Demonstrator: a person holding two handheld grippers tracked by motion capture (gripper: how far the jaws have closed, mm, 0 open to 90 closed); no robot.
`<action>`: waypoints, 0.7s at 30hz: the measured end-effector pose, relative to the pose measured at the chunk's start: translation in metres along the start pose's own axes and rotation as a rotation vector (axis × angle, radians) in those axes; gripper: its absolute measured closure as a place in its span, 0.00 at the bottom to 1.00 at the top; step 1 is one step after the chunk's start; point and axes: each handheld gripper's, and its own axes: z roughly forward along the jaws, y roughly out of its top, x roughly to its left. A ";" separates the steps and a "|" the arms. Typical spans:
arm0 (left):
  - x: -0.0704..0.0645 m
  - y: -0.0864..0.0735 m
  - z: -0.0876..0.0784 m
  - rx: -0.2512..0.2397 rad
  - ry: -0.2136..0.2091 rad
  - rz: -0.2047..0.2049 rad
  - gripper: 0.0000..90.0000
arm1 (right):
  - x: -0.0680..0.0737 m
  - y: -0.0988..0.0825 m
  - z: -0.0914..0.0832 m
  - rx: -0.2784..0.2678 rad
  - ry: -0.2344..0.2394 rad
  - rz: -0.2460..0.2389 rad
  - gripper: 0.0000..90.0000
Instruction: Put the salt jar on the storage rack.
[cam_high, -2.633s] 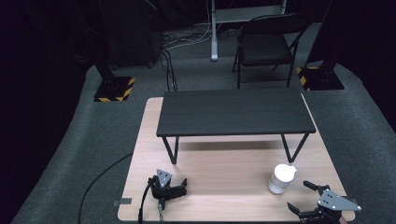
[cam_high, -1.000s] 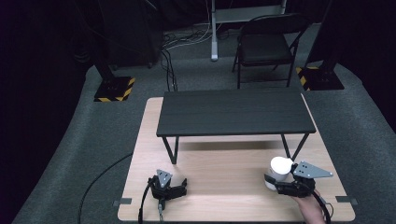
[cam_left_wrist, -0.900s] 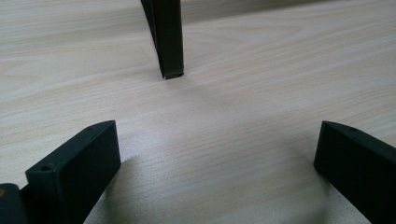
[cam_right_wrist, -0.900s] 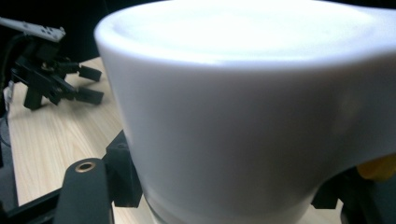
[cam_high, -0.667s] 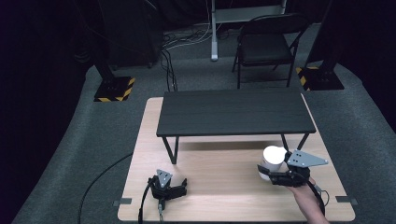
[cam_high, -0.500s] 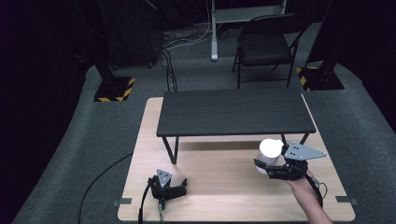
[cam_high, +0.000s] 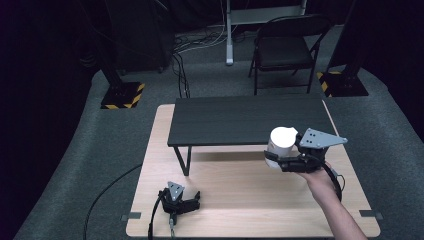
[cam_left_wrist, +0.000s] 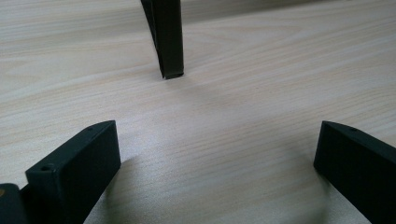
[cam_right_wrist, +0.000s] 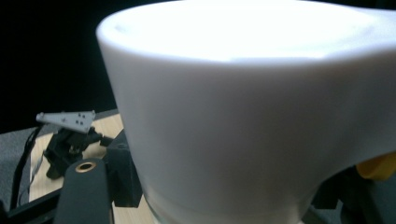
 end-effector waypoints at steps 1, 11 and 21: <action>0.000 0.000 0.000 0.000 0.000 0.000 0.00 | -0.003 0.006 0.003 -0.007 0.003 0.007 0.33; 0.000 0.000 0.000 0.000 0.000 0.000 0.00 | -0.004 0.033 0.014 -0.049 -0.019 -0.006 0.33; 0.000 0.000 0.000 0.000 0.000 0.000 0.00 | -0.013 0.048 0.046 -0.024 -0.116 0.024 0.33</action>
